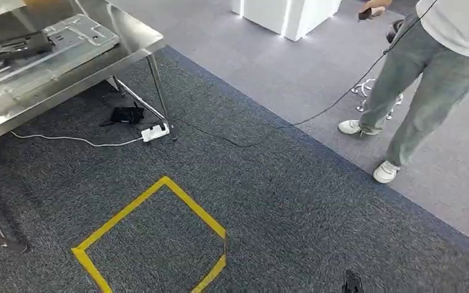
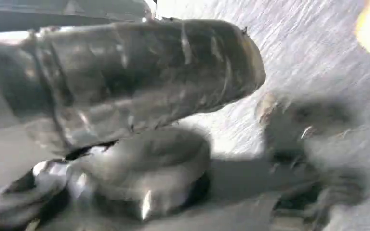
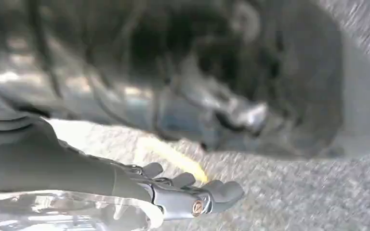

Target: Take the parts from the cabinet and place them on the table.

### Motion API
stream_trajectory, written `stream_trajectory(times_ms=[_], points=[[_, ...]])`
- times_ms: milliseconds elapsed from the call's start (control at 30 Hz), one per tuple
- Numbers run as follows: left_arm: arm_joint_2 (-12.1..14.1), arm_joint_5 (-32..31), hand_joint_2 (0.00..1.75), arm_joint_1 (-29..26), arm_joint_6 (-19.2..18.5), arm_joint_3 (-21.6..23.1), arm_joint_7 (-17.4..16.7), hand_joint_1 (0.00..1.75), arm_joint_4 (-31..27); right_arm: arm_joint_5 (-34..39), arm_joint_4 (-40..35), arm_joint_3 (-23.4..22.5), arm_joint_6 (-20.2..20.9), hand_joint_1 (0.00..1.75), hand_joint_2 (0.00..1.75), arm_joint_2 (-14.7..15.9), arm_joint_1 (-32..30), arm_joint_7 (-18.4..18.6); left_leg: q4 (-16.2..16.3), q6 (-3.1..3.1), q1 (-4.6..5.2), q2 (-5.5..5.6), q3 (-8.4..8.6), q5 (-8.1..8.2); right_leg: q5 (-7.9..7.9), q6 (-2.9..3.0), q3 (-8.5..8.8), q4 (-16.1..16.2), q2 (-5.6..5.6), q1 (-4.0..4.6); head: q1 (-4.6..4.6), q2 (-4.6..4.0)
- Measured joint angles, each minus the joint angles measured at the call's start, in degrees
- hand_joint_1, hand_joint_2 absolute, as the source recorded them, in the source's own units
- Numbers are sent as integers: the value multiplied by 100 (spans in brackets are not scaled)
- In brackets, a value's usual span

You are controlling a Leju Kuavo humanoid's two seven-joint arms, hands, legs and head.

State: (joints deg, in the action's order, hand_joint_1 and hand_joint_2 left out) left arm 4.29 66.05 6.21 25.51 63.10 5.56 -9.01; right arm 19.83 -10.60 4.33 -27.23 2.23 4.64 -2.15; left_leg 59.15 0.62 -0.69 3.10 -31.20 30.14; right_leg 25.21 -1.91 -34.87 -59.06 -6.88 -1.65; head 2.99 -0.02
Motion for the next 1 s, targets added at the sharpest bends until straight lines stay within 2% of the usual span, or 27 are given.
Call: stream_trajectory(times_ms=[67,100,133,167,200,233,267,300,333,367,400,433,467,567,600,633,667,700,733,767,800,833,867,900,933,967,1000], points=[[63,-22,0,38,-44,0,115,0,0,126,0,0,141,0,0,-48,-66,-438,-25,91,16,-85,2,-45,-55,-88,-19,63,-94,-15,-6,0],[91,-33,0,52,-72,0,80,0,0,190,2,0,192,0,0,-63,-81,-619,-107,175,-30,-178,21,-103,-17,-91,-24,19,-3,-34,-2,0],[124,-44,0,53,-72,0,17,0,0,225,2,0,227,0,0,-81,-84,-744,-148,208,-9,-223,37,-126,129,-87,-108,-173,356,17,37,0],[148,-54,0,46,-72,2,-90,0,0,260,2,0,264,0,0,-83,-72,-847,-157,256,7,-298,36,-135,345,-89,-278,-518,536,19,57,0],[159,-59,0,38,-81,2,-229,0,0,282,2,0,303,0,0,-83,-55,-961,-156,260,32,-381,23,-134,581,-96,-494,-986,607,17,46,0],[166,-57,0,28,-94,2,-428,0,2,299,2,0,319,0,0,-87,-47,-1046,-155,266,53,-462,20,-130,737,-98,-658,-1367,633,16,54,0],[170,-57,0,22,-116,2,-633,0,2,310,2,0,319,0,0,-96,-48,-1090,-154,277,67,-555,20,-122,781,-97,-741,-1590,640,16,46,0],[170,-55,0,17,-140,9,-786,0,0,328,2,0,306,0,0,-98,-55,-1094,-152,280,75,-633,23,-119,699,-93,-684,-1535,645,17,55,0],[166,-18,0,13,-149,11,-833,0,0,338,4,0,271,0,0,-98,-58,-1025,-150,277,83,-710,28,-112,516,-78,-501,-1235,663,21,50,0],[155,0,0,8,-147,11,-823,0,0,345,7,0,234,0,0,-98,-57,-935,-150,272,88,-780,38,-102,303,-54,-238,-775,724,36,52,0],[138,13,0,12,-133,11,-799,0,0,345,7,0,199,0,0,-98,-53,-861,-147,256,91,-840,56,-89,113,-12,59,-270,905,70,55,0],[131,24,0,10,-129,11,-774,0,0,345,7,0,179,0,0,-98,-36,-810,-143,229,107,-906,73,-70,157,44,215,77,1300,138,52,0],[127,42,0,6,-120,11,-768,0,0,345,7,0,179,0,0,-98,-22,-786,-120,187,143,-963,73,-44,100,55,213,93,1234,156,39,0],[109,76,0,28,-79,11,-668,0,-2,336,11,0,116,0,0,-100,-31,-629,-157,123,139,-1175,130,-35,81,102,158,89,984,170,42,0],[109,116,0,36,-66,11,-593,0,0,323,11,0,61,0,0,-103,-28,-509,-130,63,128,-1073,122,18,40,147,202,145,915,95,48,0],[109,142,0,34,-48,11,-521,0,-2,295,13,0,15,0,0,-122,-27,-387,-1,35,91,-724,90,127,24,169,200,167,848,95,22,0],[98,182,0,17,-41,9,-455,0,-2,258,15,0,-33,0,0,-127,-15,-287,334,21,76,-501,-53,348,3,204,182,166,779,87,17,0],[89,182,0,-2,-46,9,-396,0,-2,238,17,0,-68,0,0,-142,0,-222,811,8,61,-394,-270,596,-9,222,163,166,689,87,13,0],[83,179,0,-18,-81,9,-348,0,-2,238,17,0,-107,0,0,-146,7,-198,1296,-6,52,-361,-503,786,-16,228,148,163,592,88,15,0],[70,171,0,-30,-107,11,-328,0,-2,240,17,0,-123,0,0,-146,4,-198,1607,-19,49,-360,-663,846,-21,226,141,158,502,90,13,0],[61,157,0,-48,-149,11,-309,0,-2,251,17,0,-121,0,0,-144,-5,-211,1652,-27,43,-359,-710,762,-26,219,140,152,401,88,15,0],[55,125,0,-49,-194,11,-298,0,-2,260,17,0,-114,0,0,-136,-15,-246,1436,-28,29,-351,-637,559,-28,215,140,143,306,85,13,0],[54,107,0,-44,-227,11,-296,0,-2,264,17,0,-114,0,0,-111,-16,-277,1028,-22,12,-324,-466,290,-29,211,140,130,218,81,15,0],[52,72,0,-37,-267,11,-289,0,-2,273,17,0,-116,0,0,-103,-10,-299,494,-10,-8,-217,-228,-1,-24,198,140,110,127,74,15,0],[44,59,0,-37,-284,11,-280,0,-2,262,17,0,-143,0,0,-90,-7,-299,84,6,-38,83,-69,-134,-16,167,118,88,55,58,11,0],[22,59,0,-46,-286,11,-280,0,-2,220,17,0,-199,0,0,-63,15,-290,-31,21,-40,301,-32,-63,-16,110,70,40,-16,85,11,0],[-18,61,0,-40,-284,11,-258,0,-2,177,17,0,-261,0,0,-48,22,-239,-11,33,-26,237,-22,-72,-40,67,27,49,-95,49,28,0]])
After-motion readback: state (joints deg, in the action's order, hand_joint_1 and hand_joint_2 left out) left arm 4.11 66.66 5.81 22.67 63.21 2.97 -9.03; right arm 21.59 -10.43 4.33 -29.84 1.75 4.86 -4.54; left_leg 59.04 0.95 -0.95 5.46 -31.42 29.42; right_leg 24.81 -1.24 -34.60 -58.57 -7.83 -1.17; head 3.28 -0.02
